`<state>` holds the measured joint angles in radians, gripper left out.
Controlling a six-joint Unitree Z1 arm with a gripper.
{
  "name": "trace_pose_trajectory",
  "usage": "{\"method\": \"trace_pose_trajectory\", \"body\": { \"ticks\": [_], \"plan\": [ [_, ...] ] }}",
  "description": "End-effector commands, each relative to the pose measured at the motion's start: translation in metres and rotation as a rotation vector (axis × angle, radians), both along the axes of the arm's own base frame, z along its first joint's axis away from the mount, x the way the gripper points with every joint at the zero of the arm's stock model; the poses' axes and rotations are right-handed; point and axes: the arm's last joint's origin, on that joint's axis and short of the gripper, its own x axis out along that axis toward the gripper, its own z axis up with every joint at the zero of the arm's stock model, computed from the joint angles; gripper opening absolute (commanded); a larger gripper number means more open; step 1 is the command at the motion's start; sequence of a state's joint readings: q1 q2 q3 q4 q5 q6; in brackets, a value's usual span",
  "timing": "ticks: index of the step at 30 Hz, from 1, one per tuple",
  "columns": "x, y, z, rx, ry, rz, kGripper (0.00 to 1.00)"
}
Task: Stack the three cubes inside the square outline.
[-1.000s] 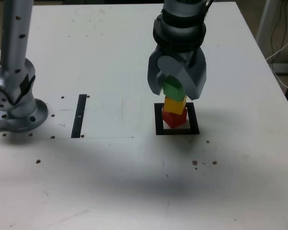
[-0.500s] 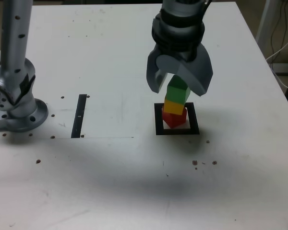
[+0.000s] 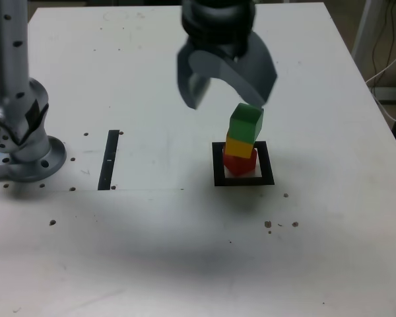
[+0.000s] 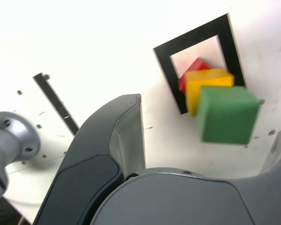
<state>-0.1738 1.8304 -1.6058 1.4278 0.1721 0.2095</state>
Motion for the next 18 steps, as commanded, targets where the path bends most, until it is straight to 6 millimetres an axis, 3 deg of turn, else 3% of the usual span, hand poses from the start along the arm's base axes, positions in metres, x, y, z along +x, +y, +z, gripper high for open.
{"method": "trace_pose_trajectory", "body": {
  "ticks": [1, 11, 18],
  "plan": [
    [-0.015, 0.005, 0.008, -0.011, -0.006, 0.007, 0.99],
    [-0.056, 0.02, 0.012, -0.103, 0.025, 0.067, 0.99],
    [-0.083, 0.032, -0.006, -0.181, 0.121, 0.147, 0.99]
  ]
}}
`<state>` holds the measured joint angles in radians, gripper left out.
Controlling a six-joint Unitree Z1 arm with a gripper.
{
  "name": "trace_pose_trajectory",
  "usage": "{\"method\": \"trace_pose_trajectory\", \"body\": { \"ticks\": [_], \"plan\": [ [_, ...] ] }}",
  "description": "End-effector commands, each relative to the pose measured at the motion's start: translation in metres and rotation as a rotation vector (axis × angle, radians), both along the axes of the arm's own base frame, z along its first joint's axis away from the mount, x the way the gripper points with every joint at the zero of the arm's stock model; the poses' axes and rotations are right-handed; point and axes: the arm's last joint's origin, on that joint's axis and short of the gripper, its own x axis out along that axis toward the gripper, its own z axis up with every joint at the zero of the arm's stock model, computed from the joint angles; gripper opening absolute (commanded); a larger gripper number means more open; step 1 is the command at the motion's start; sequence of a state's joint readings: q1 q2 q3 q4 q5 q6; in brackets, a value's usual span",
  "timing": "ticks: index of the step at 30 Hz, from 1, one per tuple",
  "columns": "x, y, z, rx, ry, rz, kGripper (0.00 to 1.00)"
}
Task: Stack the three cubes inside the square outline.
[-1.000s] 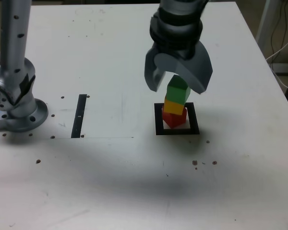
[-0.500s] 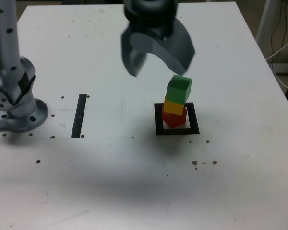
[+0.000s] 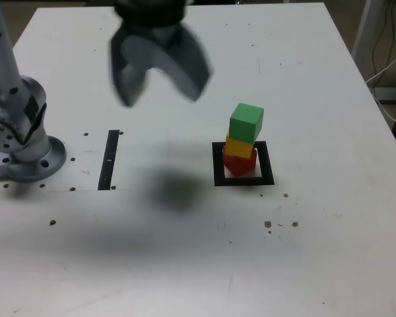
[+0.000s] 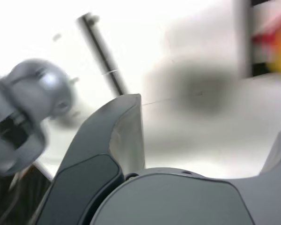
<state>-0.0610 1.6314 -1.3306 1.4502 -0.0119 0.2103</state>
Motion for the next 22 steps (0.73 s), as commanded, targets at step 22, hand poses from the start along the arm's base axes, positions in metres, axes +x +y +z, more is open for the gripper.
{"method": "trace_pose_trajectory", "body": {
  "ticks": [22],
  "plan": [
    [-0.037, 0.029, -0.025, 0.039, 0.059, 0.114, 0.99]
  ]
}}
